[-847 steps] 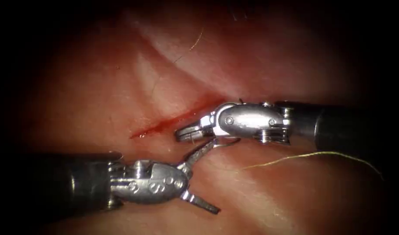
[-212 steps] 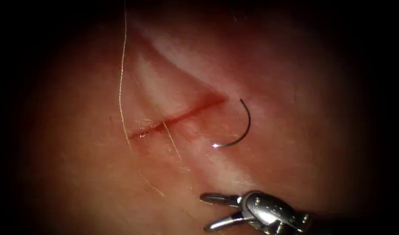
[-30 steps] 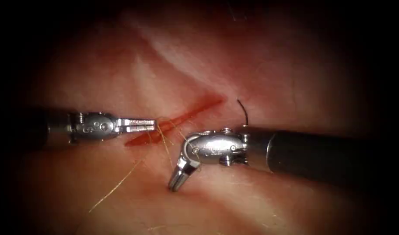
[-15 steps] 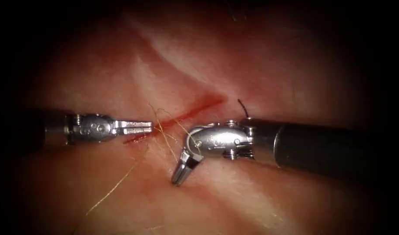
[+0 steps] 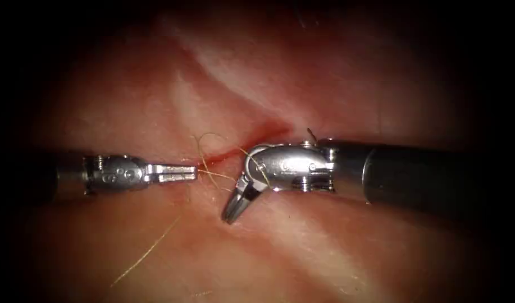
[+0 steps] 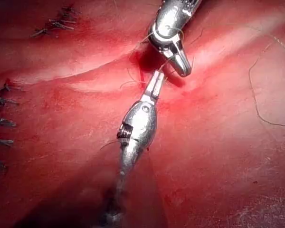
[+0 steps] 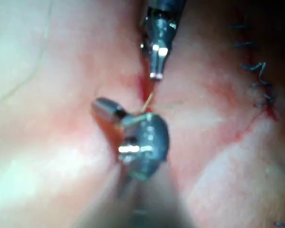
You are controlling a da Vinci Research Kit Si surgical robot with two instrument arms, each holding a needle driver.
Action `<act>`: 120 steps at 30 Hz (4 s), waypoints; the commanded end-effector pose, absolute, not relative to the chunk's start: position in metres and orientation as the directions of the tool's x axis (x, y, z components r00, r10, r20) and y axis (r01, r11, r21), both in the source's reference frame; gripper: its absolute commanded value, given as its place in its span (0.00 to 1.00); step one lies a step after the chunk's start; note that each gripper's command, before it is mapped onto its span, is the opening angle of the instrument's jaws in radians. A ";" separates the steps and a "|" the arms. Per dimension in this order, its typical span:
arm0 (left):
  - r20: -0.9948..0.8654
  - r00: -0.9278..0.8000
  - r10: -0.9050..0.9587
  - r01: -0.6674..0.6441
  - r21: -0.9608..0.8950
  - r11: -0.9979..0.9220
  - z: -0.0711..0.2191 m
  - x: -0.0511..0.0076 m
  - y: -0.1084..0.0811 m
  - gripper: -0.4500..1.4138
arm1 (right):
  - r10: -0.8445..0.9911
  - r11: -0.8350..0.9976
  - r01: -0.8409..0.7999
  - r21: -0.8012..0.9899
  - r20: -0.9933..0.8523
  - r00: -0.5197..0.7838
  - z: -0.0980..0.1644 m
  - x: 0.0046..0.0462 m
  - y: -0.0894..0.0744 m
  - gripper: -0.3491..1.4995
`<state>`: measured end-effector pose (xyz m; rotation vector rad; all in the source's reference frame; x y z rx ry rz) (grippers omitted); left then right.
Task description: Wound Closure
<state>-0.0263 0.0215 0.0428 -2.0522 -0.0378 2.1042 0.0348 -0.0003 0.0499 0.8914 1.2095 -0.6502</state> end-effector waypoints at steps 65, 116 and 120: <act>-0.961 0.001 0.278 0.026 -0.278 -0.960 0.035 -0.0430 -0.006 0.00 | 0.180 0.832 0.470 0.296 -0.944 0.276 0.052 0.0413 0.012 0.00; -0.946 0.028 0.323 0.041 -0.322 -0.946 0.031 -0.0486 -0.006 0.00 | 0.160 0.913 0.319 0.253 -0.943 0.291 0.052 0.0409 0.014 0.00; -0.951 0.033 0.309 0.029 -0.308 -0.951 0.031 -0.0482 -0.005 0.00 | 0.233 0.924 0.247 0.293 -0.941 0.244 0.051 0.0402 0.016 0.00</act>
